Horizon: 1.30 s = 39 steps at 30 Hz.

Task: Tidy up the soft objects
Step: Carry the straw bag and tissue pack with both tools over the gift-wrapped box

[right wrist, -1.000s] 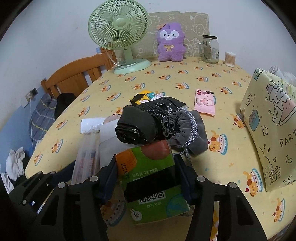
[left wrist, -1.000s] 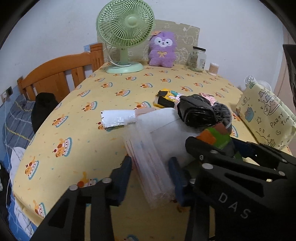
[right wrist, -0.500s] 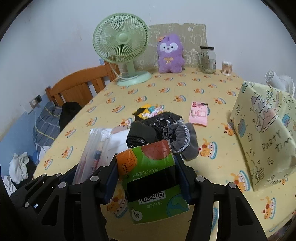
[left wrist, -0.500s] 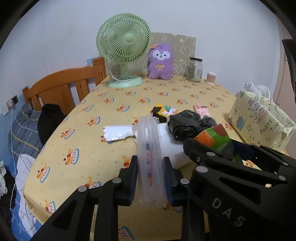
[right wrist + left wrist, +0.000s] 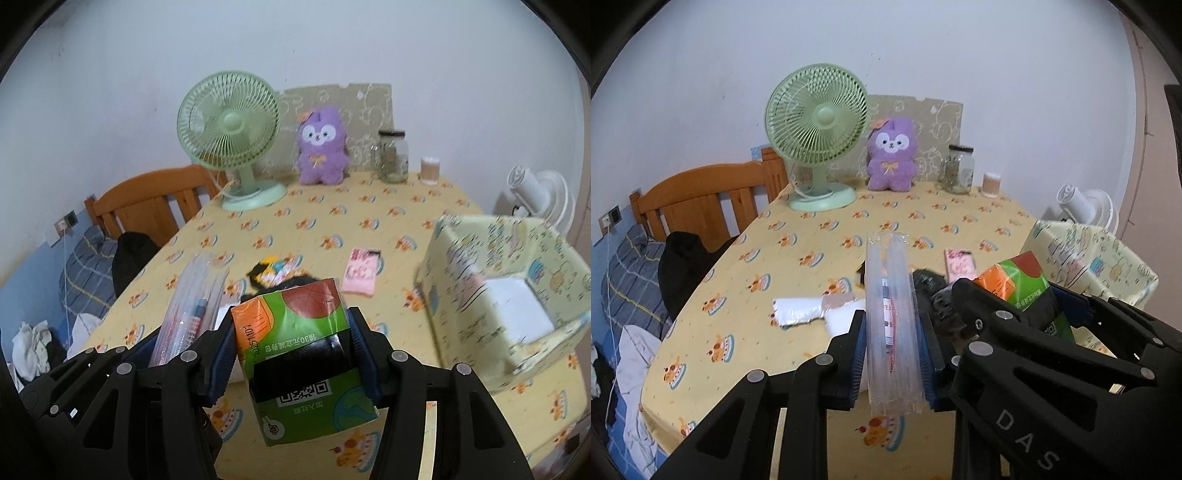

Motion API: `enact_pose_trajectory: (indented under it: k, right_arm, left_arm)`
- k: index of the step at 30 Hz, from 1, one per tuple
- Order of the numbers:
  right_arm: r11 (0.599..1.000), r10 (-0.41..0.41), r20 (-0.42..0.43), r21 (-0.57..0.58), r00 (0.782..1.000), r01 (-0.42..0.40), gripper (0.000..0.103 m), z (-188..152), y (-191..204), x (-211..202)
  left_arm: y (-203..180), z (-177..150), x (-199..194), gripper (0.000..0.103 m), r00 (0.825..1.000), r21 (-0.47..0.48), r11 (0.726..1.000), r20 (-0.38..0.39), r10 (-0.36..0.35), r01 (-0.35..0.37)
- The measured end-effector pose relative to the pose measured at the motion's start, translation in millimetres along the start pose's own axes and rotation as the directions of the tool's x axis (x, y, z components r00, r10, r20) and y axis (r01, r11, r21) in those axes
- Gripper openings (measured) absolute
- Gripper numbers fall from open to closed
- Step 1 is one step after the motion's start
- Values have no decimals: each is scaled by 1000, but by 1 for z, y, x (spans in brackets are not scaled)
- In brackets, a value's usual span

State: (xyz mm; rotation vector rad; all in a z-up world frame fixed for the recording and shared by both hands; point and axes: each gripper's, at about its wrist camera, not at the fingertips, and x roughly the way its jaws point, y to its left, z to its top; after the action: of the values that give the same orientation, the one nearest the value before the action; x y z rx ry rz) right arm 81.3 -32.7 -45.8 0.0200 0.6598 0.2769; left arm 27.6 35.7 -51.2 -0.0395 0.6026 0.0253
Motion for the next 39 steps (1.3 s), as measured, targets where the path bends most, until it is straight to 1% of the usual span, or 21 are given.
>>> enact_pose_trajectory:
  k: [7,18,39]
  right_arm:
    - [999,-35,45,-10,998,35,60,14,-11,-17]
    - [998,-62,113,7,992,62,60,31,-33,-40]
    - [987,-159,174,46,972,153,60,50,-96,-63]
  left_arm:
    - [-15,12,-8,26,999,6,999,37,-35,34]
    - [-41,32,-20,26,993,48,998,104,-49,44]
    - [-109,59,-10,26,979,128,984,146,-140,122]
